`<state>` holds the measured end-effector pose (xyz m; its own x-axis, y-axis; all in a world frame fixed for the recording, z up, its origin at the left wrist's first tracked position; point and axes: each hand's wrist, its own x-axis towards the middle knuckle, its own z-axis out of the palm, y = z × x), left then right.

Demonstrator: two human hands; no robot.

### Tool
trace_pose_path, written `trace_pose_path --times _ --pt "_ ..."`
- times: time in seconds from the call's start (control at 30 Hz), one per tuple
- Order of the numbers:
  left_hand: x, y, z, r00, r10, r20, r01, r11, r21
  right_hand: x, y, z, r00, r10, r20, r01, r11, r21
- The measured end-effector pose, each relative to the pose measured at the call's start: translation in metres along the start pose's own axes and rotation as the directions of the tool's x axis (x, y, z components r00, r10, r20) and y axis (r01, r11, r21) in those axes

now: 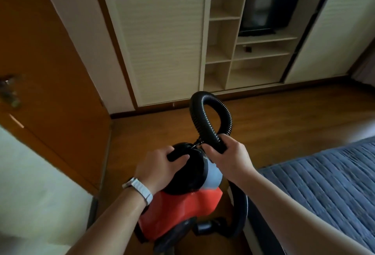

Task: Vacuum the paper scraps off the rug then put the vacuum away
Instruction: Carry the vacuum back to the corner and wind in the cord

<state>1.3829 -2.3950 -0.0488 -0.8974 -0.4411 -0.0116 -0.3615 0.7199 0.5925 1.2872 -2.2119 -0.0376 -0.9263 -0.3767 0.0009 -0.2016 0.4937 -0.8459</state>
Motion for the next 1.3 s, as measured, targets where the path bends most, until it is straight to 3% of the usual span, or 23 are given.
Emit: trace_pose_path --times 0.2,0.37,0.53,0.87,1.03,1.3 --pt "0.119 -0.056 -0.026 0.999 0.036 0.027 -0.034 0.995 -0.091 0.101 -0.044 0.056 1.000 0.009 -0.013 -0.009 1.000 -0.028" --pt "0.207 -0.079 -0.054 0.992 0.112 0.051 -0.116 0.990 0.076 0.167 -0.067 0.080 0.998 0.043 -0.045 -0.044 0.999 -0.012" --pt "0.280 -0.079 -0.073 0.989 0.144 0.039 -0.147 0.983 0.111 0.232 -0.073 0.090 0.996 0.063 -0.070 -0.062 0.998 0.024" --pt "0.434 -0.046 -0.035 0.983 0.137 0.125 -0.135 0.991 -0.026 0.387 -0.027 0.074 0.990 0.090 -0.113 -0.086 0.995 0.041" --pt "0.524 -0.008 -0.015 0.974 0.141 0.180 -0.147 0.989 0.021 0.474 -0.005 0.043 0.988 0.117 -0.102 -0.108 0.990 0.091" --pt "0.656 0.062 0.012 0.952 0.232 0.200 -0.253 0.964 0.085 0.585 0.016 -0.015 0.971 0.115 -0.210 -0.100 0.992 0.083"
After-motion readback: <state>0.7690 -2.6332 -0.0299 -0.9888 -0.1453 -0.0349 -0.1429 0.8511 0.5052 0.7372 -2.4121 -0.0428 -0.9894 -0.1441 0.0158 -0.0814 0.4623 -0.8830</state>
